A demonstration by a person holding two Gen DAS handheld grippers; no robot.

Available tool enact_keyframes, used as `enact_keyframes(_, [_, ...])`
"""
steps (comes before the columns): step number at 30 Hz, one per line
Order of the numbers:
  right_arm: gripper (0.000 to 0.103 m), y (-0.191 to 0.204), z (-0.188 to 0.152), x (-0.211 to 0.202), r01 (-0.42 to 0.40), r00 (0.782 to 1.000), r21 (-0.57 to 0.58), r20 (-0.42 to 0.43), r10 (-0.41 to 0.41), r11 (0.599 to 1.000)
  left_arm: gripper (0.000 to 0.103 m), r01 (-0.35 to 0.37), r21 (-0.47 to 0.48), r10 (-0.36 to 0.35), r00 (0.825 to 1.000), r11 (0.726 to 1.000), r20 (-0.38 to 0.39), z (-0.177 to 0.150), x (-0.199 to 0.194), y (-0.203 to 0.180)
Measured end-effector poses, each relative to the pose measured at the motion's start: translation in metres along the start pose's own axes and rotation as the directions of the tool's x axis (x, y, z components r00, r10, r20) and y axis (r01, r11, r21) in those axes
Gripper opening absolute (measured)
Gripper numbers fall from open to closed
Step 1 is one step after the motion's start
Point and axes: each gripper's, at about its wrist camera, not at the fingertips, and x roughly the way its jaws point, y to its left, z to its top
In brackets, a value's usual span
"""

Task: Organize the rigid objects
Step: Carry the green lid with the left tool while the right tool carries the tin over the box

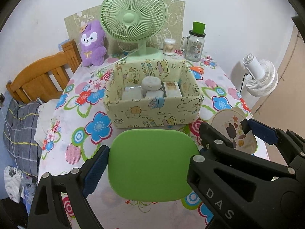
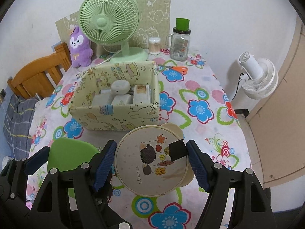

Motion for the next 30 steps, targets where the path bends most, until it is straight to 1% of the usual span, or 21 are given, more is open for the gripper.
enact_keyframes(14, [0.076, 0.008, 0.017, -0.03, 0.013, 0.999, 0.006, 0.039, -0.014, 1.0, 0.095, 0.003, 0.007, -0.003, 0.999, 1.0, 0.046, 0.016, -0.026, 0.008])
enact_keyframes(30, [0.076, 0.015, 0.044, -0.037, 0.024, 0.997, 0.011, 0.074, -0.024, 1.0, 0.095, 0.008, 0.012, -0.009, 0.997, 1.0, 0.081, 0.042, -0.032, 0.015])
